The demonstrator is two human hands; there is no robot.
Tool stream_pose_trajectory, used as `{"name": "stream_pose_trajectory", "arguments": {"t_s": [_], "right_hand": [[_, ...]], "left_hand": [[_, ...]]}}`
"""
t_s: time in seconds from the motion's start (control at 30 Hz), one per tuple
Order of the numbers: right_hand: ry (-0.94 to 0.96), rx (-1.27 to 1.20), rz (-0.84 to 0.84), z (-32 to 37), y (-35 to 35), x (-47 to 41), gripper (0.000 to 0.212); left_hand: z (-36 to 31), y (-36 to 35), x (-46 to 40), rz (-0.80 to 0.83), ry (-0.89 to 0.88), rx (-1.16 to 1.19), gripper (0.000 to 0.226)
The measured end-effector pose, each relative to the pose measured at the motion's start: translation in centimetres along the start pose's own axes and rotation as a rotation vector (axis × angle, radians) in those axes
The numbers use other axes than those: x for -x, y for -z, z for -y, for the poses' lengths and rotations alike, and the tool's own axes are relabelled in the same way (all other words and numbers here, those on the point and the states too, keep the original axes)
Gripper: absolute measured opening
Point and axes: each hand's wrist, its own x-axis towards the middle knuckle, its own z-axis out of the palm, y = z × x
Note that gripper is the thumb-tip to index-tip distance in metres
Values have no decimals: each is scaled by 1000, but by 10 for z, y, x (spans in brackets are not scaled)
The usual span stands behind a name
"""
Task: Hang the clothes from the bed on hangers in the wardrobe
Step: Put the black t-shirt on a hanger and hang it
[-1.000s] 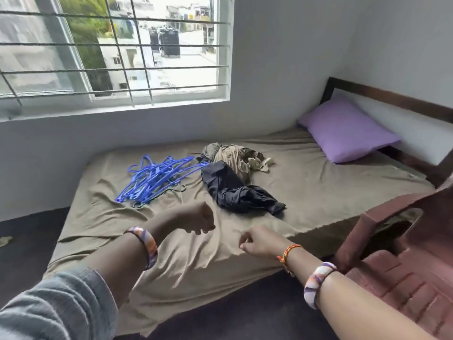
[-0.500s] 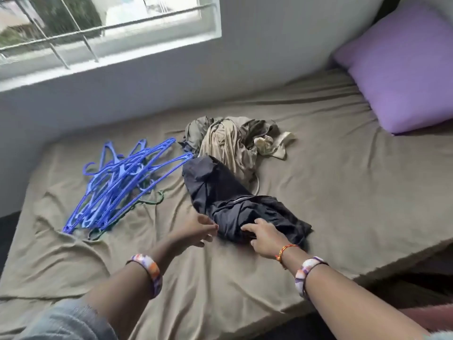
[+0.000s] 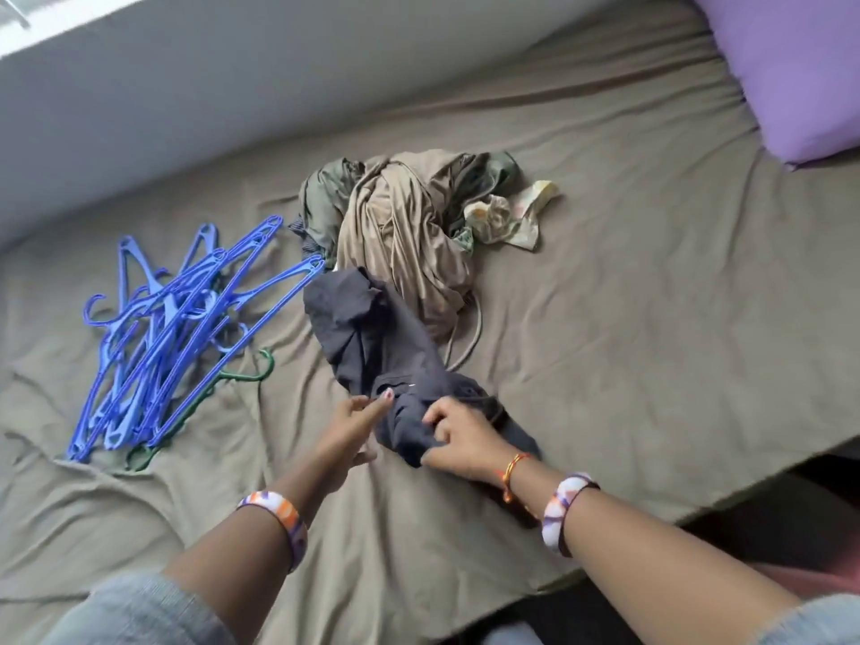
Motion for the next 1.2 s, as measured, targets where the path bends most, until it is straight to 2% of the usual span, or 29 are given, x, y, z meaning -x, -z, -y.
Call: {"name": "stream_pose_trajectory", "arguments": {"t_s": [0.07,0.13,0.2,0.23,0.27,0.33,0.37,0.4,0.47,0.5,0.63,0.73,0.83,0.93,1.0,1.07,1.13,1.2], "right_hand": [[166,162,225,10,-23,18,34],[238,327,400,15,-41,31,38],[194,334,509,14,-51,36,36],[180,298,499,13,-55,38,32],[162,248,416,13,-57,38,27],[91,152,83,8,-57,36,25],[61,159,-77,6,-56,35,31],[48,217,-166,4,-56,35,41],[10,385,-94,2,-60,40,59],[-27,443,-17,2,-66,43,60],[-129,569,169,1,-114,59,22],[-115,617,207,4,-147,72,18],[-64,555,143,25,-155,77,16],[24,428,-96,65,-147,78,11],[113,252,-271,99,-146,83,17],[190,119,-371,131,-150,88,28],[215,97,-456,155,-156,90,42],[207,52,-588,171,-155,91,42]], "left_hand": [[4,1,-3,-28,25,108,37],[16,7,-6,-20,12,18,48],[29,14,-7,-4,9,-143,40],[37,18,-6,-1,-5,-166,35],[45,22,-4,-2,-27,-152,31],[59,31,1,-36,-69,-56,23],[64,35,5,-55,-80,8,17],[67,40,10,-55,-78,67,11],[73,54,17,-31,-80,140,12],[77,64,19,-48,-102,146,18],[92,117,22,-306,-191,109,50],[80,159,42,-375,-150,410,40],[64,191,63,-303,-190,670,49],[48,206,89,-171,-246,808,44],[37,206,109,-32,-291,791,35],[26,201,128,105,-369,744,32],[15,195,149,196,-484,652,30],[5,191,167,236,-637,523,26]]}}
